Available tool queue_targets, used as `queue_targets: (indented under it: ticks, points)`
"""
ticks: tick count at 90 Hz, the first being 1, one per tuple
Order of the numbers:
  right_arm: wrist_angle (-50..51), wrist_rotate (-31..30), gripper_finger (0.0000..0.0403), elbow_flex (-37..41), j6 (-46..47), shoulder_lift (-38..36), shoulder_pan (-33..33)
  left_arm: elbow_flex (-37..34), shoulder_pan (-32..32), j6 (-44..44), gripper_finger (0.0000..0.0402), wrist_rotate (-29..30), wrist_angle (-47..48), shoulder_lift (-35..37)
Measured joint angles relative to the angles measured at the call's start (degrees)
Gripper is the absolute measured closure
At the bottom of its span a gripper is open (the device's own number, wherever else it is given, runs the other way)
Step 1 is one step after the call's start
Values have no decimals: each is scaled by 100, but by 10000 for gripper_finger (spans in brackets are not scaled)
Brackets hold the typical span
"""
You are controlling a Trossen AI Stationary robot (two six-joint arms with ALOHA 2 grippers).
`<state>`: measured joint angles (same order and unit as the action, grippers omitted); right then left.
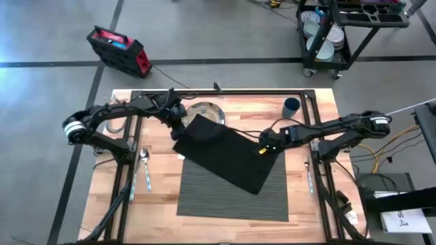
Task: Set table place
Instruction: Fold the black napkin
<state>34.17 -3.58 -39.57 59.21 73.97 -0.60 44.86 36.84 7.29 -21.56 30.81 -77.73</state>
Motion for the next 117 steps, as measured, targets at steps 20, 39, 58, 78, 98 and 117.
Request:
queue_targets:
  ticks: [20, 39, 58, 78, 98, 117]
  points:
    - [-35, -89, 237, 515, 534, -609, 41, -2, -2, 37, 292, 0, 0, 0]
    - [-49, -79, 239, 808, 655, -758, 50, -1, 0, 39, 285, 0, -17, 0]
    - [-68, -49, 244, 897, 683, -754, 50, -2, -1, 39, 293, 0, -15, 0]
    - [-86, 89, 235, 1114, 729, -750, 50, -1, 0, 40, 303, 0, -11, 0]
    - [-368, 209, 243, 1215, 722, -750, 61, -2, -2, 41, 305, 0, -15, 0]
    - [-377, 211, 277, 1215, 615, -747, 61, -2, -1, 39, 294, 0, -15, 0]
